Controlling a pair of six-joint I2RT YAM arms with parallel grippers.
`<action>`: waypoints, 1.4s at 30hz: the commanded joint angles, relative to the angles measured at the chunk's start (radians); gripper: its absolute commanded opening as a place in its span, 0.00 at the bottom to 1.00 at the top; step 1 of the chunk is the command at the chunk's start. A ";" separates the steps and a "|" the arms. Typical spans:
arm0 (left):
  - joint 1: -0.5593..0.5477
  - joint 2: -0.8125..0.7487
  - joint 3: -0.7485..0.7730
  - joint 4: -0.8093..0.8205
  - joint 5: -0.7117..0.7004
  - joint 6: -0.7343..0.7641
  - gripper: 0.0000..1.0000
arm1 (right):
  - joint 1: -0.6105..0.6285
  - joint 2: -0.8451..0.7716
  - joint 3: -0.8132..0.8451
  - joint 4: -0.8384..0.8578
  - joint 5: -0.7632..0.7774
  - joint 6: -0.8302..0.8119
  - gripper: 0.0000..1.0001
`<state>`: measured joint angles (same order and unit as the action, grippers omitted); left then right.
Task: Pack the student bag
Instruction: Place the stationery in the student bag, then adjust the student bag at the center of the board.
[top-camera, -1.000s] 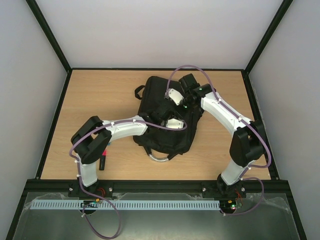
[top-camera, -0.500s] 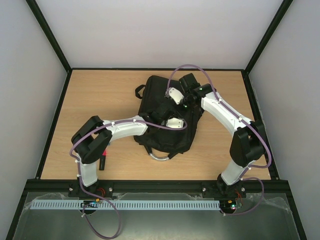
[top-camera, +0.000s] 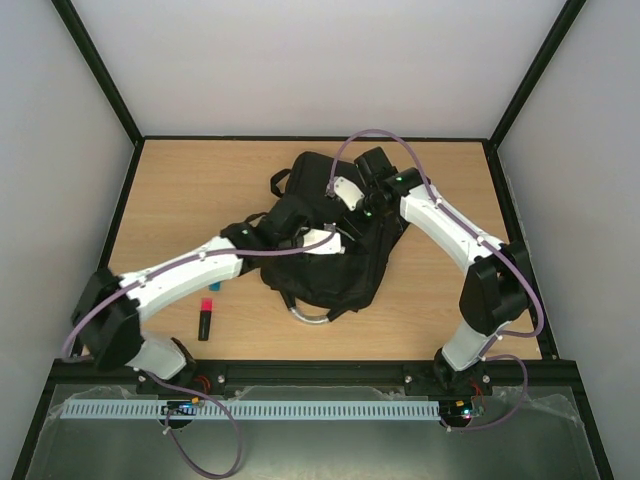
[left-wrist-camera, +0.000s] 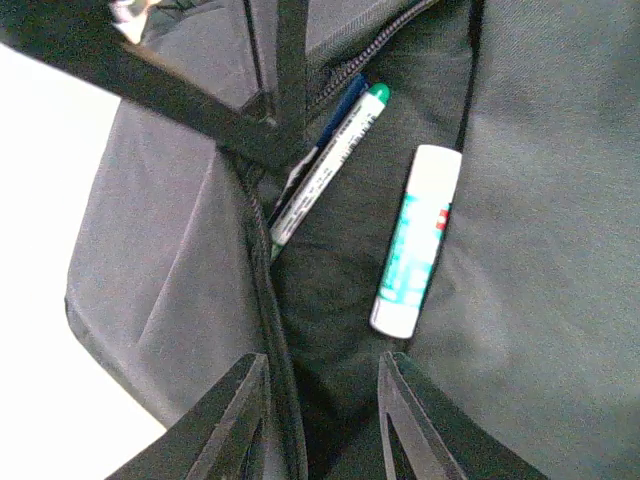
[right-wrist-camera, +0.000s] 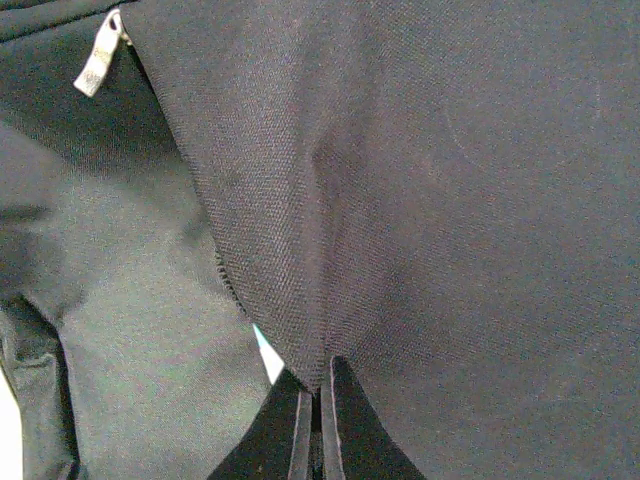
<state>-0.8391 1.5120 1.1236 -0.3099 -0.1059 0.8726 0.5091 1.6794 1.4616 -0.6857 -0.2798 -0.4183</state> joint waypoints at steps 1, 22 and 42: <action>0.035 -0.140 -0.089 -0.124 0.086 -0.075 0.33 | 0.009 -0.017 0.001 -0.044 -0.046 0.003 0.01; 0.554 -0.230 -0.196 -0.418 0.112 -0.571 0.48 | 0.009 -0.001 -0.016 -0.051 -0.099 0.013 0.01; 0.570 -0.072 -0.087 -0.526 0.889 -0.532 0.59 | 0.009 -0.012 -0.033 -0.052 -0.092 0.006 0.01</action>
<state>-0.2649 1.4235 1.0649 -0.8024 0.6971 0.3832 0.5098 1.6821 1.4414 -0.6857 -0.3084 -0.4179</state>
